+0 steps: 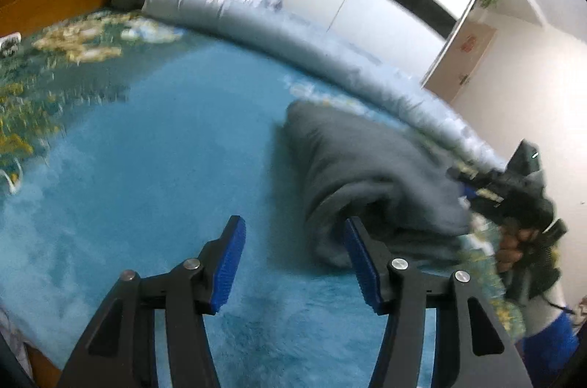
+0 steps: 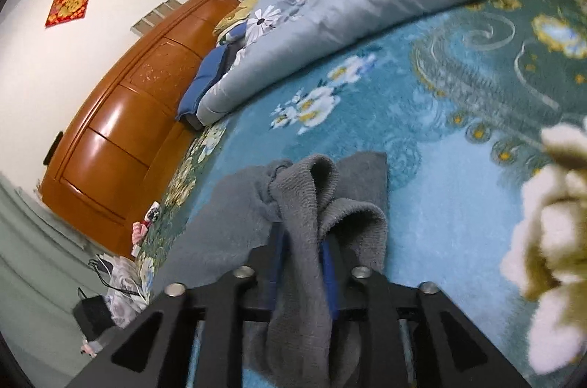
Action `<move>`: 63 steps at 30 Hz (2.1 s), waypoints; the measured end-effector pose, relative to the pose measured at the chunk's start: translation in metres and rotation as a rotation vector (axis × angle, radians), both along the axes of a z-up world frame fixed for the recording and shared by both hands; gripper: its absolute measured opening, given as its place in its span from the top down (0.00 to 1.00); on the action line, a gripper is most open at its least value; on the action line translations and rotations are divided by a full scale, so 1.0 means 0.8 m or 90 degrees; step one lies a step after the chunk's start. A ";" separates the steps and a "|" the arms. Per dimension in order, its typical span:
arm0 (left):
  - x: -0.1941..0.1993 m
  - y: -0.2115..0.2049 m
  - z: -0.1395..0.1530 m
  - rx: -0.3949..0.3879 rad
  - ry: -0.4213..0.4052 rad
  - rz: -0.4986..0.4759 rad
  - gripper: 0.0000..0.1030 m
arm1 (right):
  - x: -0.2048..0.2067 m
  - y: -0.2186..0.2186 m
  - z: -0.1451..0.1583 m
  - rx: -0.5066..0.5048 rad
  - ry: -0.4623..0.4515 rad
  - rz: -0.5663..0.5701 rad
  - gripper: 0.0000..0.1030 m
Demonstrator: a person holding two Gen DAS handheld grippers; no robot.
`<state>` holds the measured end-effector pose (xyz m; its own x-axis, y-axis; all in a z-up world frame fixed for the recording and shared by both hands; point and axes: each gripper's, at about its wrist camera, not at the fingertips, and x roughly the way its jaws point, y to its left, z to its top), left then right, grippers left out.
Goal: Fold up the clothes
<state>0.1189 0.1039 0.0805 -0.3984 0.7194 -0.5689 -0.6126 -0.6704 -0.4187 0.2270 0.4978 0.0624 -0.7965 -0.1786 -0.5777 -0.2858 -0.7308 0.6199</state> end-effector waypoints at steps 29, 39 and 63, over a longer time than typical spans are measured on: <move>-0.027 0.094 0.020 -0.031 -0.007 -0.064 0.40 | -0.034 -0.065 0.032 0.203 -0.034 0.068 0.54; -0.113 0.101 -0.035 -0.034 -0.206 -0.065 0.25 | 0.029 -0.036 -0.013 0.037 -0.031 0.001 0.32; -0.136 0.153 -0.075 -0.002 -0.293 -0.210 0.20 | -0.011 -0.022 -0.051 -0.085 -0.010 0.025 0.12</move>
